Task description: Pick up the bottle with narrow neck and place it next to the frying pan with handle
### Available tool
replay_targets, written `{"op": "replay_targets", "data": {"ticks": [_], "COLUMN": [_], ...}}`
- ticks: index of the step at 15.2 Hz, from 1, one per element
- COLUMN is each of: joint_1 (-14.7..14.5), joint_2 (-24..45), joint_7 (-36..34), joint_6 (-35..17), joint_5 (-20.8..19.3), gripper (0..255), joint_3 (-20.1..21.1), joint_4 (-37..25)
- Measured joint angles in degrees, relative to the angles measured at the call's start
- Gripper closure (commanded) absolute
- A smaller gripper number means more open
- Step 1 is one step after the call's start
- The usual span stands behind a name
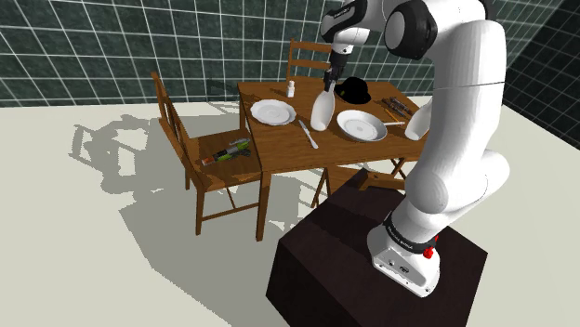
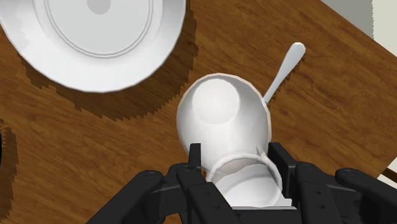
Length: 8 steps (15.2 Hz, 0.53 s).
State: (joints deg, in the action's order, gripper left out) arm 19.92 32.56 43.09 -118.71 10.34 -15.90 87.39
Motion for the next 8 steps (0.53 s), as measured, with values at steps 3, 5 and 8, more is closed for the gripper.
{"op": "replay_targets", "data": {"ticks": [3,5,8], "joint_1": [0.0,0.0,0.0], "joint_2": [0.0,0.0,0.0], "joint_7": [0.1,0.1,0.1], "joint_6": [-0.3,-0.4,-0.4], "joint_5": [0.0,0.0,0.0], "gripper": [255,255,0], "joint_3": [0.0,0.0,0.0], "joint_4": [0.3,0.3,0.3]}}
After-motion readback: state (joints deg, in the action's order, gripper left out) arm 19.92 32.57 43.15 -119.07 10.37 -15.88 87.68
